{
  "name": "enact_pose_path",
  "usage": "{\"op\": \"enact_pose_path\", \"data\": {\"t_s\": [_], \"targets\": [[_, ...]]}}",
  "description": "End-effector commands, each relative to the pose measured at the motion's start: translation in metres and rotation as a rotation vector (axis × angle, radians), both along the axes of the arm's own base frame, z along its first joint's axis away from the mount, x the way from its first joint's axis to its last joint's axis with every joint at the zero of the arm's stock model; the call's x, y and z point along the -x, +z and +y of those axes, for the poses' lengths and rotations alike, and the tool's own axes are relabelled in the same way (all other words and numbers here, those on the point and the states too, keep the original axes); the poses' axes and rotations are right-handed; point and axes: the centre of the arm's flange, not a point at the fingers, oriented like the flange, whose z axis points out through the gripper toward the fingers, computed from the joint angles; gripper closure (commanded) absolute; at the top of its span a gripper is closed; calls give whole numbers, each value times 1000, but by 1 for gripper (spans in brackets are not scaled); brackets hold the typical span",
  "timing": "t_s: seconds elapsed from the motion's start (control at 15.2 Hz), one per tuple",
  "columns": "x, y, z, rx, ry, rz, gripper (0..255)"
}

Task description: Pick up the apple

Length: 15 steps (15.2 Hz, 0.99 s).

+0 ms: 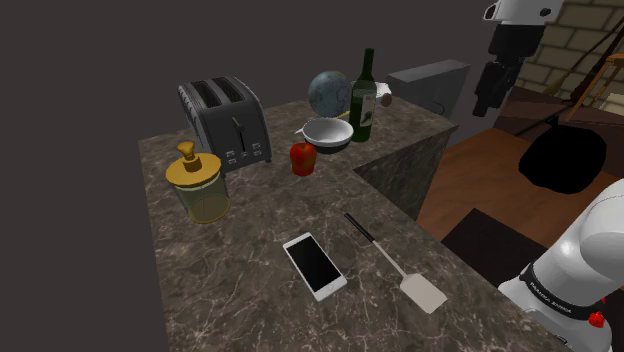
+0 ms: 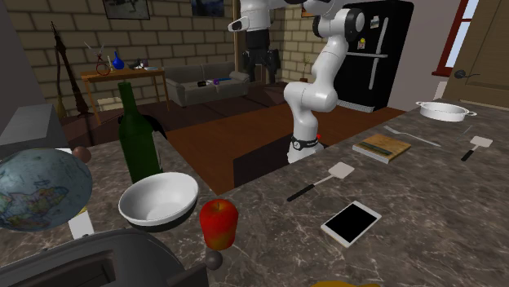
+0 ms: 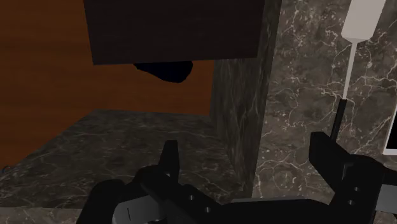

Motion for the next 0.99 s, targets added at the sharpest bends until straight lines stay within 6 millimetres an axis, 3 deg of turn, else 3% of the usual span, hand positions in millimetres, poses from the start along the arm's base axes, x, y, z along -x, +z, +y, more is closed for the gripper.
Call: {"op": "enact_pose_path", "data": {"t_s": [0.0, 0.92], "targets": [[0, 0, 0, 0, 0, 0, 0], [-133, -69, 90, -22, -71, -58, 0]]}}
